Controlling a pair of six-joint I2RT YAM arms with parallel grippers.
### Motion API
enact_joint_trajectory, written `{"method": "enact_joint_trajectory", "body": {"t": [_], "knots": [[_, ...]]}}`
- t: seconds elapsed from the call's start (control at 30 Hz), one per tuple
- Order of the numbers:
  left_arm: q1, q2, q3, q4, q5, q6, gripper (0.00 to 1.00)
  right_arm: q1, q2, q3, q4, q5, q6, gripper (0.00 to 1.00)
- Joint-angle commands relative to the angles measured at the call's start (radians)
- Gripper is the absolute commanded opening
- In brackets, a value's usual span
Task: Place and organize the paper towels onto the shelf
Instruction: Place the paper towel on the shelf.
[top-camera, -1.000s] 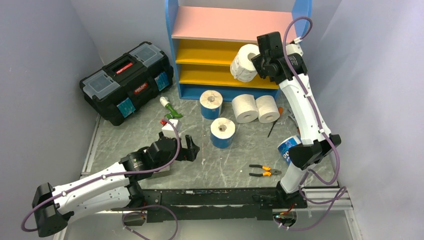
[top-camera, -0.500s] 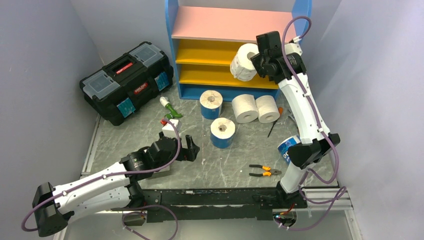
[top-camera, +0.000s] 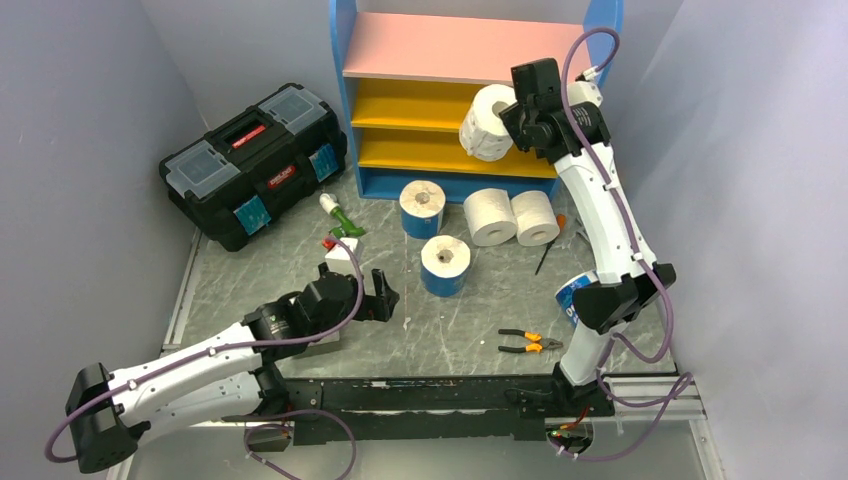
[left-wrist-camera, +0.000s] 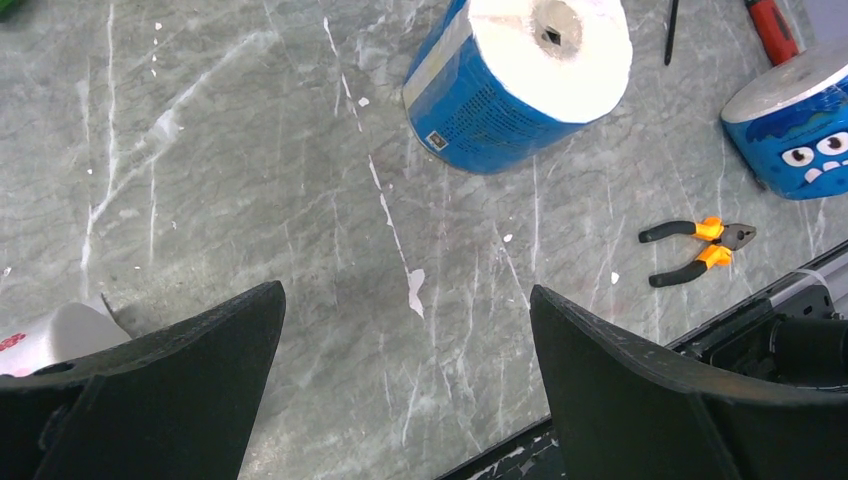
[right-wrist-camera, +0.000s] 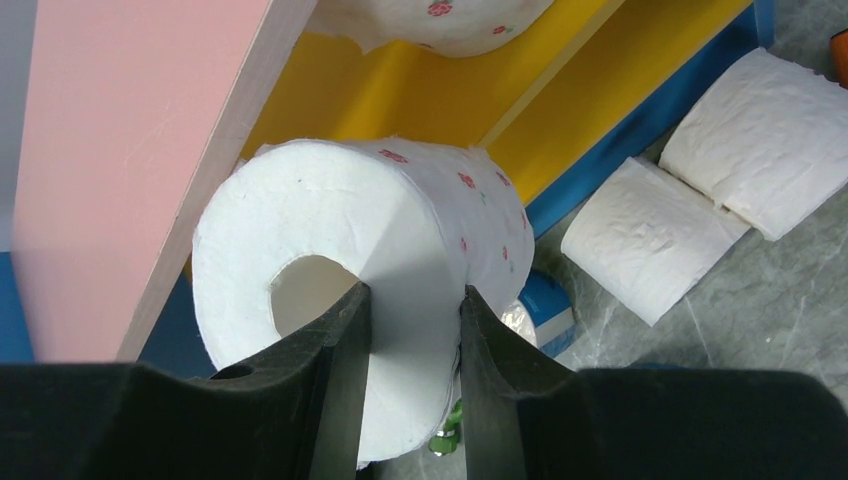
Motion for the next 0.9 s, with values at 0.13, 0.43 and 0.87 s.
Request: {"method": "enact_joint_trajectory", "body": {"t": [0.13, 0.43, 0.87], "knots": [[0.009, 0.027, 0.049, 0.045, 0.003, 0.031, 0.99, -0.008, 0.099, 0.116, 0.054, -0.029, -0.007, 0.00], [0.019, 0.068, 0.117, 0.059, 0.011, 0.061, 0.99, -0.008, 0.105, 0.117, 0.059, -0.049, -0.022, 0.10], [0.075, 0.251, 0.242, 0.352, 0.008, 0.134, 0.99, -0.013, 0.127, 0.131, 0.066, -0.079, -0.046, 0.22]]}}
